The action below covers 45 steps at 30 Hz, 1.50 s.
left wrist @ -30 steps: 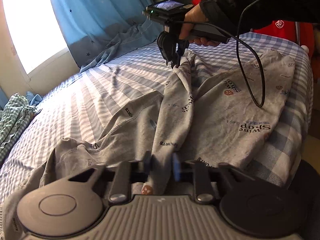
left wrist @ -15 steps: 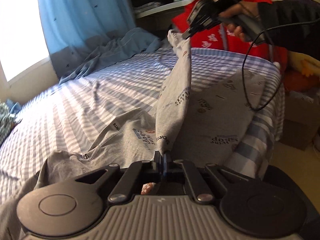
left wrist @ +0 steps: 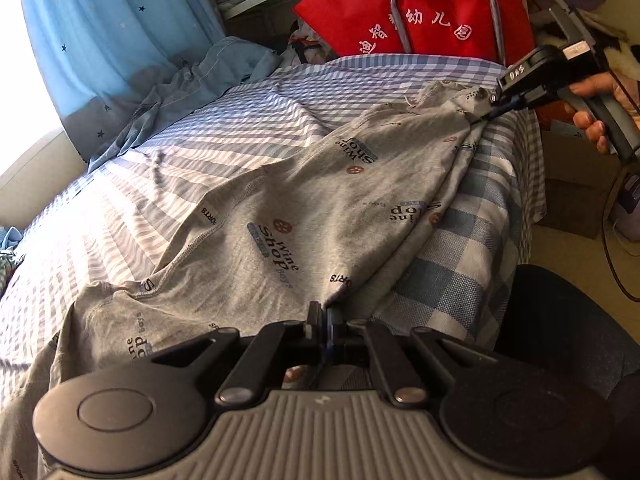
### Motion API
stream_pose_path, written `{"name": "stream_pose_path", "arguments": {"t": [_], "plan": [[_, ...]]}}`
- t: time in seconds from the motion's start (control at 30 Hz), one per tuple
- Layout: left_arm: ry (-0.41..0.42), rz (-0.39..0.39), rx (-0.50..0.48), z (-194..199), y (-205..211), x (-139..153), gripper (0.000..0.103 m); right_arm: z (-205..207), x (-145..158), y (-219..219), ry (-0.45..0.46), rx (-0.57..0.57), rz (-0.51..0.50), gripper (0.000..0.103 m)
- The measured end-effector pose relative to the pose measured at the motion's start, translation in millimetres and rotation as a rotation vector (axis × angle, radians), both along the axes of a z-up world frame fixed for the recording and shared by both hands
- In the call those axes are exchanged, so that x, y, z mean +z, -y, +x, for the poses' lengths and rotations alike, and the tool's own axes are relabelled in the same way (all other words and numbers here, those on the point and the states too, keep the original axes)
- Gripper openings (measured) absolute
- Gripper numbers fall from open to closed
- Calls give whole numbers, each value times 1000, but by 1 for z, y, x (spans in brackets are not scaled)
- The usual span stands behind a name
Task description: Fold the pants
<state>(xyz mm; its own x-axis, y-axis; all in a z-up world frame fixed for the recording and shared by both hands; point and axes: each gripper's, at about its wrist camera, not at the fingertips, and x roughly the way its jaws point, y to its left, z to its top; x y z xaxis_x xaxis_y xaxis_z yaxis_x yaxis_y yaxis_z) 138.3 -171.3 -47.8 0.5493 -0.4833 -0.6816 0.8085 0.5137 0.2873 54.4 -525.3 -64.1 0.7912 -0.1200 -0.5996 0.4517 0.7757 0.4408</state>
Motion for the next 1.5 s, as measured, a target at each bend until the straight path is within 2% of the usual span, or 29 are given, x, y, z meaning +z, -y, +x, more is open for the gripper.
{"name": "stream_pose_path", "arguments": {"t": [0.07,0.13,0.27,0.33,0.4,0.43,0.5,0.57,0.67,0.73,0.9,1.03,1.1,1.13,1.17,1.2,1.23,1.33,1.4,1.5], "plan": [[6,10,3,-2,2,-1,1,-1,3,5,26,8,14,41],[10,10,10,-2,1,0,1,0,6,12,40,13,19,57],[6,5,31,-2,3,-1,1,5,8,35,64,-24,55,57],[7,2,38,-2,2,-1,1,10,5,48,57,-56,95,52],[2,-10,46,-2,1,-1,1,16,0,59,43,-92,144,31],[-2,-23,52,-1,-1,0,1,18,-2,63,31,-114,159,9],[-12,-52,65,-1,-4,3,1,18,-1,69,64,-132,167,7],[-21,-82,71,0,-6,8,1,18,13,68,96,-113,93,5],[-19,-79,65,-1,-4,8,1,17,38,63,132,-66,-28,5],[-28,-70,59,-1,-1,4,1,14,42,65,132,-63,-57,5],[-32,-58,52,-3,1,-4,1,7,5,77,36,-100,-34,5],[-40,-69,47,-4,-1,-4,2,-4,-10,77,46,-119,-15,5],[-51,-85,51,-5,-3,-3,10,-4,-7,74,37,-108,-45,6],[-63,-105,64,-5,-5,-1,16,-4,-5,72,30,-100,-64,11],[-81,-124,77,-5,-7,1,37,-3,-2,70,25,-96,-92,20],[-96,-147,91,-5,-10,4,62,-3,1,68,17,-97,-132,23],[-100,-181,110,-6,-14,8,69,-3,6,63,5,-100,-193,28],[-108,-236,165,-8,-23,17,74,1,18,45,-33,-66,-394,47],[-89,-265,222,-6,-29,21,84,5,22,31,-47,-18,-495,49],[-68,-260,346,6,-35,19,86,15,21,5,-33,120,-571,59]]}}
